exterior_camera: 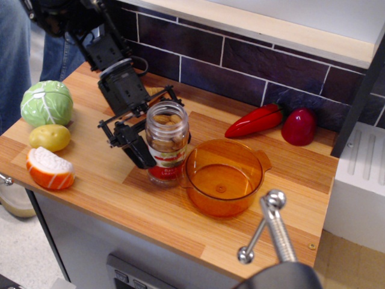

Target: Pour almonds in pot

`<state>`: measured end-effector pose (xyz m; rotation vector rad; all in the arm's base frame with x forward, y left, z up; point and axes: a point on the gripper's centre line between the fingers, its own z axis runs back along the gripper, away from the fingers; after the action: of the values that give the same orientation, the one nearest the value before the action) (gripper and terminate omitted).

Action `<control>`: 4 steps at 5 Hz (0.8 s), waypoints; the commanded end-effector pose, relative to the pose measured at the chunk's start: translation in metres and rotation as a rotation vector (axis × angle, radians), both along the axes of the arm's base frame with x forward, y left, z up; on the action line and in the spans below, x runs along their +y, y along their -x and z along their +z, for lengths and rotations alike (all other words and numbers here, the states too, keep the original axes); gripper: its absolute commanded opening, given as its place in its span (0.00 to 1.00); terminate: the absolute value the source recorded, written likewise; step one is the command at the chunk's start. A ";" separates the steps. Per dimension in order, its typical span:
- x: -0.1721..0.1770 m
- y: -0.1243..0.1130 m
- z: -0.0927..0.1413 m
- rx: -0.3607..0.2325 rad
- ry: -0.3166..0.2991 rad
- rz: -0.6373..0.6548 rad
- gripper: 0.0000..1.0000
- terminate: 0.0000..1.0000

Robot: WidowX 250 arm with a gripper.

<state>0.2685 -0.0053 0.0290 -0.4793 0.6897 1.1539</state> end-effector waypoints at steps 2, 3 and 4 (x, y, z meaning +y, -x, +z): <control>-0.001 0.014 0.072 -0.189 -0.540 0.171 0.00 0.00; -0.010 0.024 0.091 -0.113 -0.686 0.285 0.00 0.00; -0.019 0.026 0.101 -0.088 -0.852 0.374 0.00 0.00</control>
<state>0.2479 -0.0191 0.1182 0.1574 0.0091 1.6524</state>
